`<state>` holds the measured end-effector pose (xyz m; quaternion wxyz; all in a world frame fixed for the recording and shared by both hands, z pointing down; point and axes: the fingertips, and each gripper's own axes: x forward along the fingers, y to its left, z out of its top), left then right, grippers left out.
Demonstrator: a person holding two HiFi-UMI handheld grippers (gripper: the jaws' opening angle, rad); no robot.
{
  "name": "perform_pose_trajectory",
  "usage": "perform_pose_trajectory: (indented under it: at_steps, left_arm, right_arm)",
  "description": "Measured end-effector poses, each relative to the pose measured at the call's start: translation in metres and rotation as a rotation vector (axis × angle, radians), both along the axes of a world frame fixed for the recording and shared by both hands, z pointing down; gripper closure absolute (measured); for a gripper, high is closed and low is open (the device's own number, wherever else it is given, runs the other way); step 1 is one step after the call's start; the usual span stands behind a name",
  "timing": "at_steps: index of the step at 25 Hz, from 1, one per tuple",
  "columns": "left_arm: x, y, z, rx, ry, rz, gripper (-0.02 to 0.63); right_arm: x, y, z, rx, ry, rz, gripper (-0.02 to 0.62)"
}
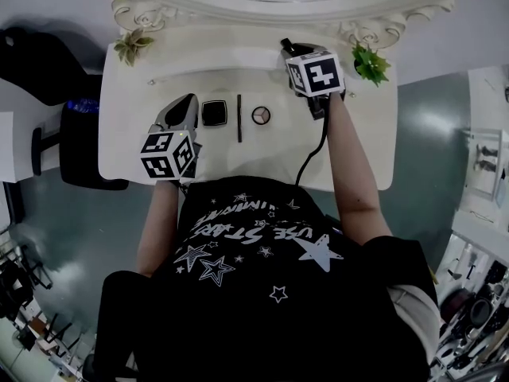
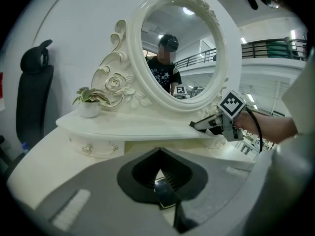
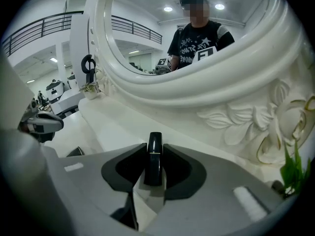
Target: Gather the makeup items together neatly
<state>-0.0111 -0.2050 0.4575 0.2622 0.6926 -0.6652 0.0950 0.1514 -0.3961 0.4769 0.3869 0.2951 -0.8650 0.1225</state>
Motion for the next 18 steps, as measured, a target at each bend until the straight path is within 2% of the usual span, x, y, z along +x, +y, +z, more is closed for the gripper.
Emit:
perform_pose_trajectory:
  at_steps: [5,11,18]
  left_arm:
    - [0.000,0.003,0.001,0.007,-0.003,0.047,0.604]
    - [0.003,0.006,-0.004,-0.001,-0.019,0.170,0.604]
    - [-0.007,0.016,-0.004,-0.011,-0.018,0.264,0.604]
  right_arm:
    - [0.004,0.006,-0.009,0.004,-0.029,0.049,0.466]
    - [0.019,0.023,-0.023,0.041,-0.044,0.161,0.466]
    - [0.036,0.060,-0.023,0.060,-0.068,0.265,0.466]
